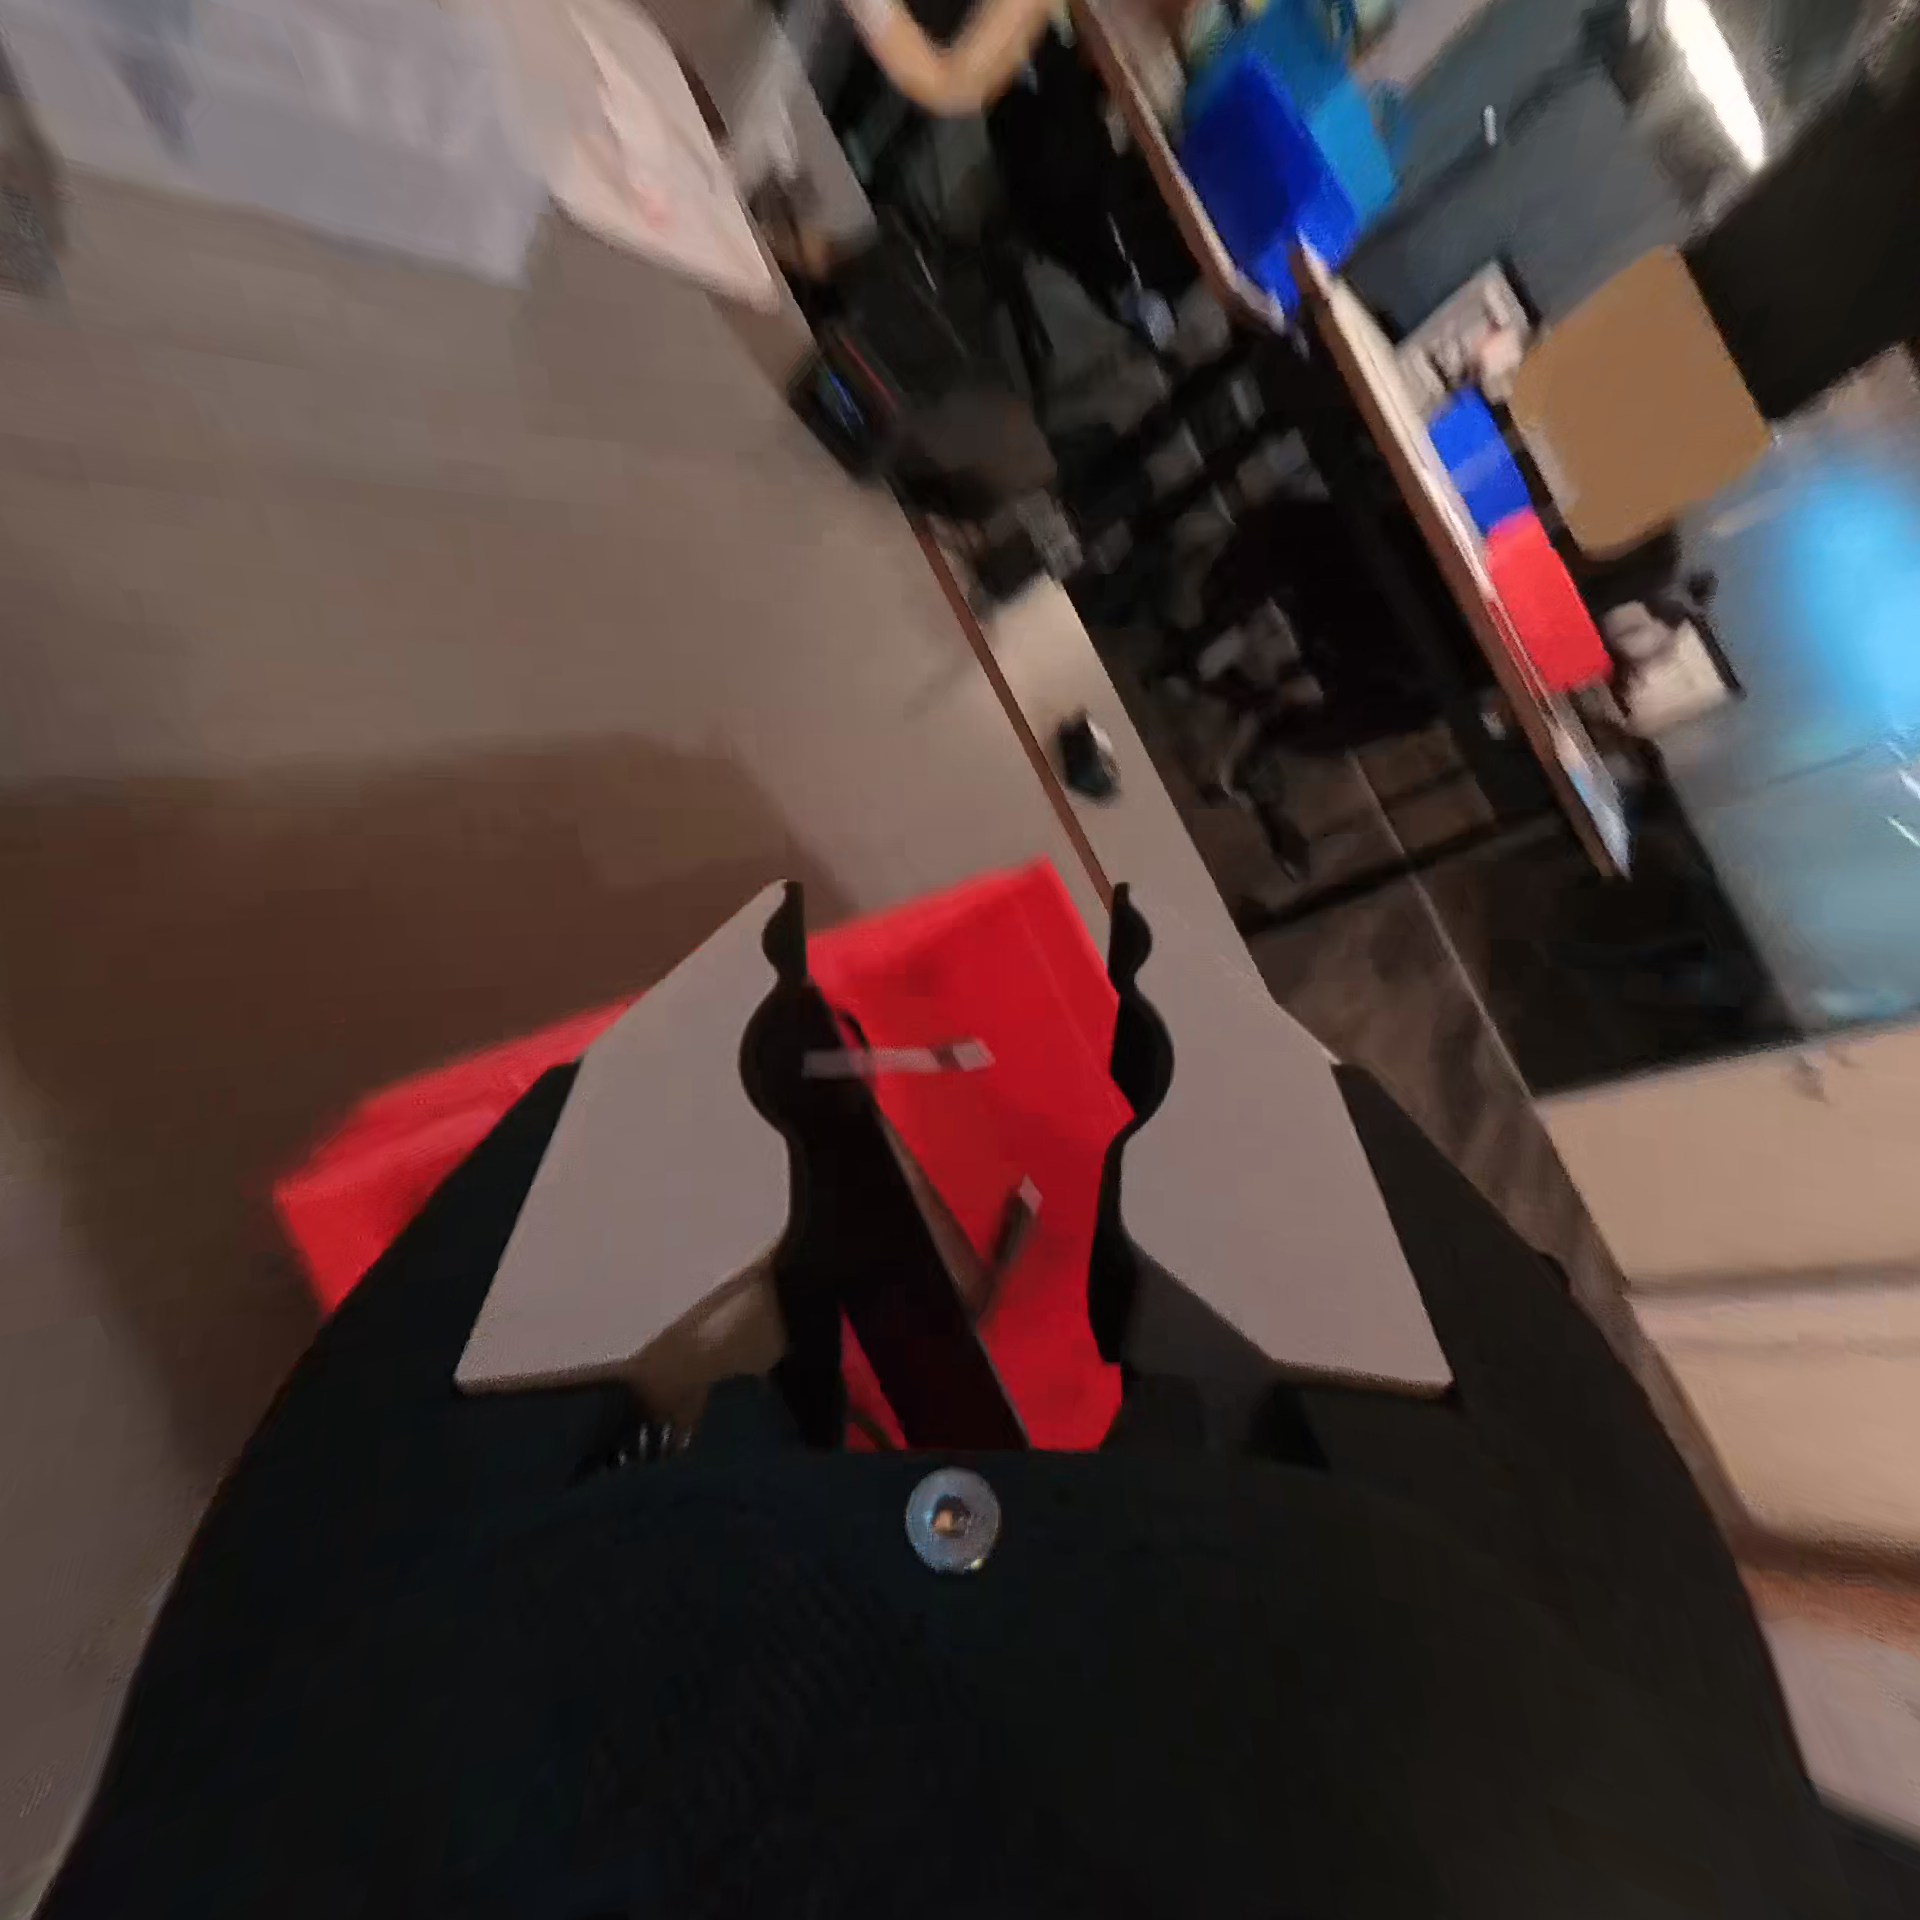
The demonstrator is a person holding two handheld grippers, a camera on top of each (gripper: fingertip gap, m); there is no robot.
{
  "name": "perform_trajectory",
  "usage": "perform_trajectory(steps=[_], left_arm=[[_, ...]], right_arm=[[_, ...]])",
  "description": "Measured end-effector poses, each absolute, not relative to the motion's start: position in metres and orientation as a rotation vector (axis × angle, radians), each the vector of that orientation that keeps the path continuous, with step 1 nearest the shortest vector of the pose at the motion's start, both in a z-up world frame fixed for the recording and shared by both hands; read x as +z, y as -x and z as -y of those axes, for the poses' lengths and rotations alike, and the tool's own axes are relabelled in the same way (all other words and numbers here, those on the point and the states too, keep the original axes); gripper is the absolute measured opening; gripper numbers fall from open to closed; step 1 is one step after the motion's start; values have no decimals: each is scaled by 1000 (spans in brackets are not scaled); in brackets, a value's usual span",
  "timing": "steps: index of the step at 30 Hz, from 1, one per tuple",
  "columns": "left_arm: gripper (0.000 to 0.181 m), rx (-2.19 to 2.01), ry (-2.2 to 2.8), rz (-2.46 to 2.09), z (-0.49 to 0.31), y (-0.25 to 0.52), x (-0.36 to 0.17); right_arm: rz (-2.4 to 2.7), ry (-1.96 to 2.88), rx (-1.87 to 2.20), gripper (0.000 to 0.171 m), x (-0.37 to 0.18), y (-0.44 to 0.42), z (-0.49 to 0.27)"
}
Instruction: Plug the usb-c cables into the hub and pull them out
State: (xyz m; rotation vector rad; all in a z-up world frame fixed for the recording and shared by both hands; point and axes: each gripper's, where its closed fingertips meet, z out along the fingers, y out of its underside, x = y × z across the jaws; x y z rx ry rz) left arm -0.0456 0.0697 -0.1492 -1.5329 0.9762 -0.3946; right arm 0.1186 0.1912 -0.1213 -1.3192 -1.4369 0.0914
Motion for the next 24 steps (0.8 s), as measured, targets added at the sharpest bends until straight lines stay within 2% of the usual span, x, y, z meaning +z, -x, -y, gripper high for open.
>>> perform_trajectory(steps=[5, 10, 11, 13, 14, 17, 21, 24], left_arm=[[7, -298, 1537, -1093, -75, 17, -157], [7, -181, 1539, -1213, -78, -5, -166], [7, -172, 1539, -1223, -78, -8, -167], [7, -183, 1541, -1228, -77, -13, -168], [8, -197, 1545, -1231, -77, -15, -169], [26, -308, 1582, -1227, -72, -19, -173], [51, -314, 1582, -1133, -74, -2, -165], [48, -366, 1567, -1043, -70, 12, -155]], right_arm=[[1665, 1012, 521, 47, -102, -28, -73], [1818, 899, 572, 37, -109, 13, -33], [1832, 897, 560, 34, -112, 16, -34], [1866, 883, 548, 12, -118, 18, -34], [1885, 879, 556, 10, -120, 17, -33], [1898, 892, 502, 8, -118, 6, -44], [1703, 1004, 252, 8, -78, -40, -113], [1545, 1151, 94, 8, -54, -90, -173]])
